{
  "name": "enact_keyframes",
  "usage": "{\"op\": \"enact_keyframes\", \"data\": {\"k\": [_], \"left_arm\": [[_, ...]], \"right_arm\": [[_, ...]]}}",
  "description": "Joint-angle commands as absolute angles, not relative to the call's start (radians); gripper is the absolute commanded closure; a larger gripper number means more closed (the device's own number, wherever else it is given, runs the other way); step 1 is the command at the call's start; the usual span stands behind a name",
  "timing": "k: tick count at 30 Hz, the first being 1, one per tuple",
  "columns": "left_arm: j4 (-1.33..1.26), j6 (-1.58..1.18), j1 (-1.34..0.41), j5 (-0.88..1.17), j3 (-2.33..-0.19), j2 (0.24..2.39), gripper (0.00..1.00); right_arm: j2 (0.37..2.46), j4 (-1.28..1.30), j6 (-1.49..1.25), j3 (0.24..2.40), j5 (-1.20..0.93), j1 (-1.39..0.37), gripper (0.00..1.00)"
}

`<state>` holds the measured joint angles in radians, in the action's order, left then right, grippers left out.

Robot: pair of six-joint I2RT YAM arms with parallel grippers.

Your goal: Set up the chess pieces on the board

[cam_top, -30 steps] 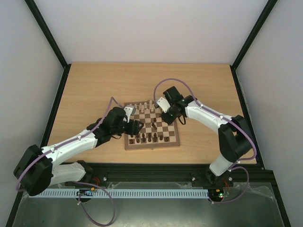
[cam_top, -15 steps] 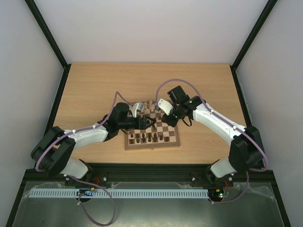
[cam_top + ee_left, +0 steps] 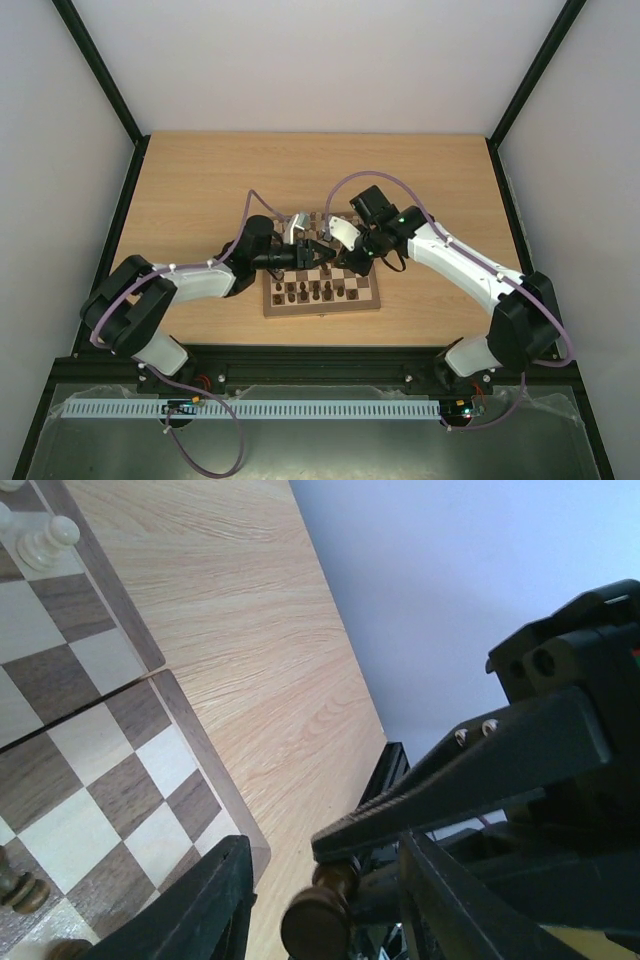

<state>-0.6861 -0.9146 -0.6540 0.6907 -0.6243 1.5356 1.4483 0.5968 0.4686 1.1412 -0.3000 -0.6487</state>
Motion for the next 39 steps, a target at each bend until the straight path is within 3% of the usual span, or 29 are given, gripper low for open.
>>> {"op": "enact_keyframes", "data": {"k": [1, 10, 15, 30, 32, 35, 39], "left_arm": [[-0.761, -0.938, -0.661, 0.725, -0.626, 1.55, 0.6], [-0.787, -0.972, -0.667, 0.732, -0.614, 1.554, 0.68], [-0.796, -0.995, -0.669, 0.721, -0.6, 1.535, 0.61], [-0.847, -1.023, -0.669, 0.719, -0.57, 1.518, 0.79], [-0.862, -1.03, -0.669, 0.714, -0.568, 1.515, 0.8], [-0.925, -1.062, -0.669, 0.68, -0.547, 1.495, 0.8], [-1.026, -1.101, -0.669, 0.606, -0.513, 1.457, 0.8]], "right_arm": [[1.41, 0.646, 0.468, 1.136, -0.331, -0.657, 0.9], [1.415, 0.616, 0.411, 1.135, -0.322, -0.657, 0.9], [1.424, 0.602, 0.373, 1.135, -0.317, -0.657, 0.9], [1.425, 0.6, 0.374, 1.129, -0.338, -0.656, 0.89], [1.415, 0.604, 0.372, 1.133, -0.349, -0.656, 0.86], [1.376, 0.542, 0.283, 1.126, -0.407, -0.619, 0.68], [1.328, 0.438, 0.138, 1.115, -0.591, -0.491, 0.54]]}}
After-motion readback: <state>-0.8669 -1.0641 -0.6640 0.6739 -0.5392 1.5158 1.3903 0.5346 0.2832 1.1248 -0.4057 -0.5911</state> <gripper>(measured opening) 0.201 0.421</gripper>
